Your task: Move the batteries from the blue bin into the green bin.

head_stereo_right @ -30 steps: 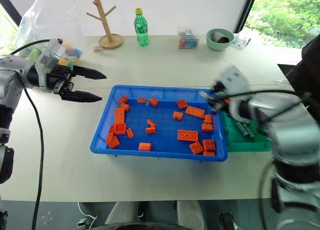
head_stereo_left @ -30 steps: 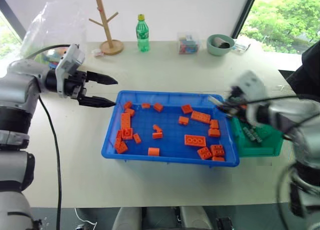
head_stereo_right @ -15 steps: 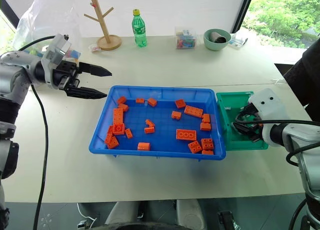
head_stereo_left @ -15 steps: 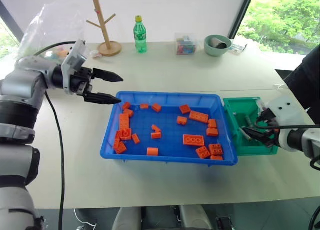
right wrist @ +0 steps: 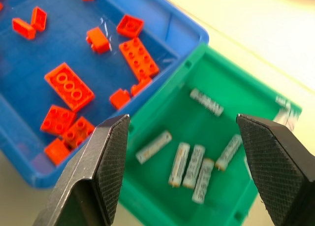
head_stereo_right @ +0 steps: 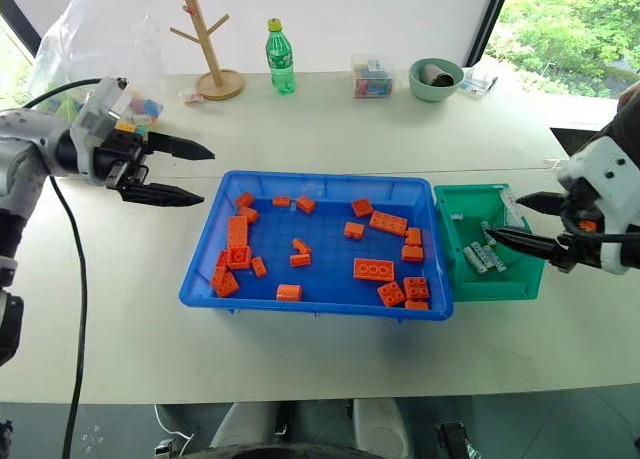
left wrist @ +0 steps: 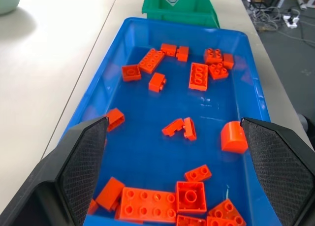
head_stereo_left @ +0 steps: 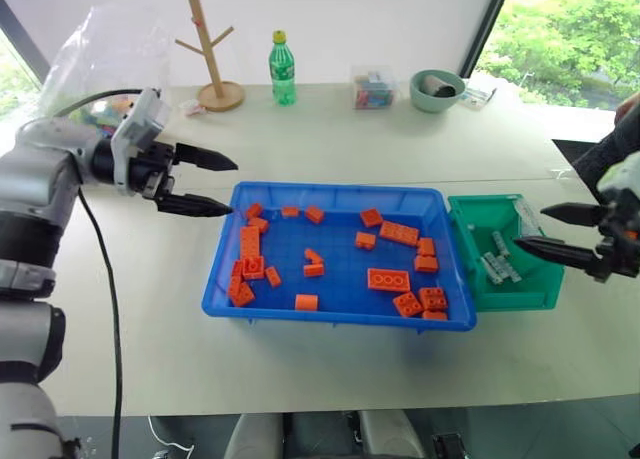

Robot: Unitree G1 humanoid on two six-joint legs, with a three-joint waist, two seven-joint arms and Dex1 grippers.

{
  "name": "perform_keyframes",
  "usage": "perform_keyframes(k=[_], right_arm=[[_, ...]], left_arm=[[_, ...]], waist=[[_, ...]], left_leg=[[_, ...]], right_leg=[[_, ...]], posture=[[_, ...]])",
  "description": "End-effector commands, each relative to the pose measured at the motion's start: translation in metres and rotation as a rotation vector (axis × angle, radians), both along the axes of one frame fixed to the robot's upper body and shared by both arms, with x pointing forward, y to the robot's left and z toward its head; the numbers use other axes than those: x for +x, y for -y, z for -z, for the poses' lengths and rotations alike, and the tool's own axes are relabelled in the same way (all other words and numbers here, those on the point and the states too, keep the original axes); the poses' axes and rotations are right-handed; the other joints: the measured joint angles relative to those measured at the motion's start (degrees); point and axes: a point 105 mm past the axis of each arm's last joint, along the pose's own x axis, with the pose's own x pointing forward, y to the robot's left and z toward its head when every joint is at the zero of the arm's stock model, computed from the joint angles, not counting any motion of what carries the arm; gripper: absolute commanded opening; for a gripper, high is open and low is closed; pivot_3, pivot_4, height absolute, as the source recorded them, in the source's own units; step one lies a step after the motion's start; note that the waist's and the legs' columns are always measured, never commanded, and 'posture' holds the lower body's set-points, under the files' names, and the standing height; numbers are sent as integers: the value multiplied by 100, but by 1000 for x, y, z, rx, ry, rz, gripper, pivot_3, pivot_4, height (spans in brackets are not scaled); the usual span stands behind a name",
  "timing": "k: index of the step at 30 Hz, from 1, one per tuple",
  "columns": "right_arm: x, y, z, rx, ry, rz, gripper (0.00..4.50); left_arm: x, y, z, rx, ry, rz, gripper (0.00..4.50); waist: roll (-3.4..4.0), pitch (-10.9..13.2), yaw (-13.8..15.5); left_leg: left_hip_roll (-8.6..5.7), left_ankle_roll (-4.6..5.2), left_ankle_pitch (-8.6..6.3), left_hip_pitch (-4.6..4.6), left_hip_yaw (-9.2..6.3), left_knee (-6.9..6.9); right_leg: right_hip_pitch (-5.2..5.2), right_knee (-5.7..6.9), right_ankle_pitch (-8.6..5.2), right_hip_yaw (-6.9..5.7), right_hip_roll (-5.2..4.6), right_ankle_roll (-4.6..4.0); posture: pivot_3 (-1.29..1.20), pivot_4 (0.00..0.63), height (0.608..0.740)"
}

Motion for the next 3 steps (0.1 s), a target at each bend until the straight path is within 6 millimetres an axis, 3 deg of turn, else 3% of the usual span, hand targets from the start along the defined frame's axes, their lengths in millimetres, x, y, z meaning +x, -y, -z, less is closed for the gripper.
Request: perform_keyframes(k=[1,3], right_arm=[[-4,3,-17,5,65,-52,3544],[-2,5,-20,24,81,-44,3544]], left_arm=[[-5,-5,-15,-7,62,-3,4500],[-5,-6,-15,6,73,-5,4500]], waist=[[0,0,-4],[0,0,-15]], left_leg=[[0,0,0,3,0,0],[1,0,0,10,0,0]], right_leg=[[3,0,0,0,0,0],[11,0,0,0,0,0]], posture=[[0,150,736],[0,150,736]])
